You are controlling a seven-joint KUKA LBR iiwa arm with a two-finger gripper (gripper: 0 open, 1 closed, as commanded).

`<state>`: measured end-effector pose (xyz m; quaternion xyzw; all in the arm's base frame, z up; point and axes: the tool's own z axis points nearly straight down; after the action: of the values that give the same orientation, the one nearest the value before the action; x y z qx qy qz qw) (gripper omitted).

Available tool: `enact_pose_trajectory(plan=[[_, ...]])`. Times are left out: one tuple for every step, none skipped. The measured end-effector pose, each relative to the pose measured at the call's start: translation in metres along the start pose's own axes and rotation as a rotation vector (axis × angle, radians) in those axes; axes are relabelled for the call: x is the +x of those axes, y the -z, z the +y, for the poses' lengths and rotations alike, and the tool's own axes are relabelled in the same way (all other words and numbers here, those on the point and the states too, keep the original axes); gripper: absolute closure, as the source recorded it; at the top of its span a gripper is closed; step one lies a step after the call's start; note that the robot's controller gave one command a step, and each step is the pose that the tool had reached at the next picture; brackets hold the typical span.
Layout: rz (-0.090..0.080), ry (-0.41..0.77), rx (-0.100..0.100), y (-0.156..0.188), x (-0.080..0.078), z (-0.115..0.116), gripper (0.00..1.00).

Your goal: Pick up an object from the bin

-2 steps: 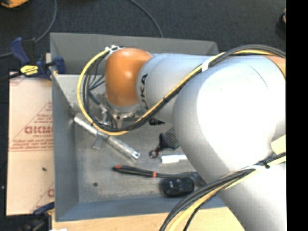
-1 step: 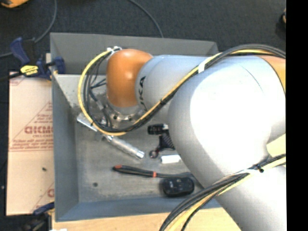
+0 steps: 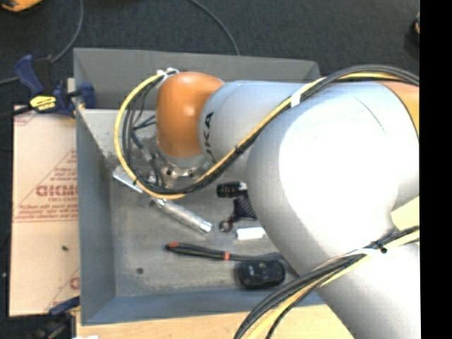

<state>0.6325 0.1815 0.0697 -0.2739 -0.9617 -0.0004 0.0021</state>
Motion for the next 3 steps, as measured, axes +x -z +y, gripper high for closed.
enact_pose_trajectory(plan=[[0.002, 0.0, 0.002, 0.003, 0.001, -0.001, 1.0], [0.007, -0.001, 0.007, 0.019, 0.002, -0.002, 1.0], [0.004, 0.0, 0.004, 0.039, 0.001, -0.001, 1.0]])
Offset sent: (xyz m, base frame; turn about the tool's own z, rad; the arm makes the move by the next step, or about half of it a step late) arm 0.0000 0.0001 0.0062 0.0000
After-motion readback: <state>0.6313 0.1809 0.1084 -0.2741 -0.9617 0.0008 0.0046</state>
